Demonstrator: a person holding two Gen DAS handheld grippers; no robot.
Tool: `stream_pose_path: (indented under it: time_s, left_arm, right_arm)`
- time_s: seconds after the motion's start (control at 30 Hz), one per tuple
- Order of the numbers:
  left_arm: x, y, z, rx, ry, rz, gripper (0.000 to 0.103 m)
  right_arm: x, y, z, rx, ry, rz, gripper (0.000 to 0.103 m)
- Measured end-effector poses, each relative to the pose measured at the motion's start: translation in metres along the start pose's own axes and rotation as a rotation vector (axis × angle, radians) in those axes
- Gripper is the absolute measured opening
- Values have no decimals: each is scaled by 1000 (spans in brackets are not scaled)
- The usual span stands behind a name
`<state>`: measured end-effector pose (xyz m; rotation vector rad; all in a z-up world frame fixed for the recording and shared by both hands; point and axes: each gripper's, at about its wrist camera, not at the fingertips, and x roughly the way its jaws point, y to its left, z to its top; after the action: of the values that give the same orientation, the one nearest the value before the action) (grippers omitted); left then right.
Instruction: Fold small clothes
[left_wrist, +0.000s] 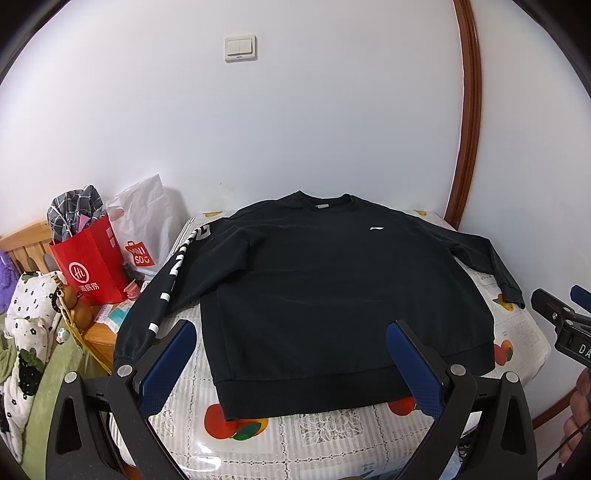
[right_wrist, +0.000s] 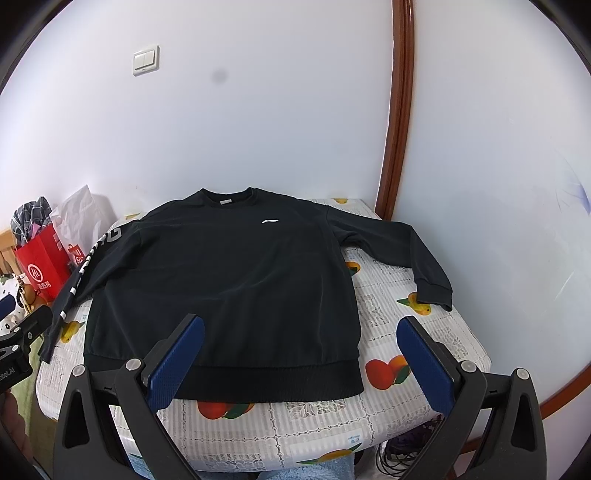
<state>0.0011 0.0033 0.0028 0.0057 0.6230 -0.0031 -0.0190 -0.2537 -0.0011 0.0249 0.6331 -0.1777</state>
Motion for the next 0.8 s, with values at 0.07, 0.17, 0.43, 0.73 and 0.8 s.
stream_pose_path:
  time_s: [0.07,0.17,0.43,0.73,0.8]
  left_arm:
    - [0,1,0,0,1,-3,103]
    - [3,-1,1,-1,5,-6,103]
    - [30,4,4,18,40,-21,103]
    - [77,22,1,11,93,-16,103]
    - [87,29,-1,0,112,-4,103]
  right_arm:
    - [-1,-1,0,1,-2,-1,103]
    - [-1,0,1,1,-3,-2,103]
    - [16,4,7,12,21,-15,103]
    - [63,16,15,14,85,-38,103]
    - [74,21,16,14,96,-42,103]
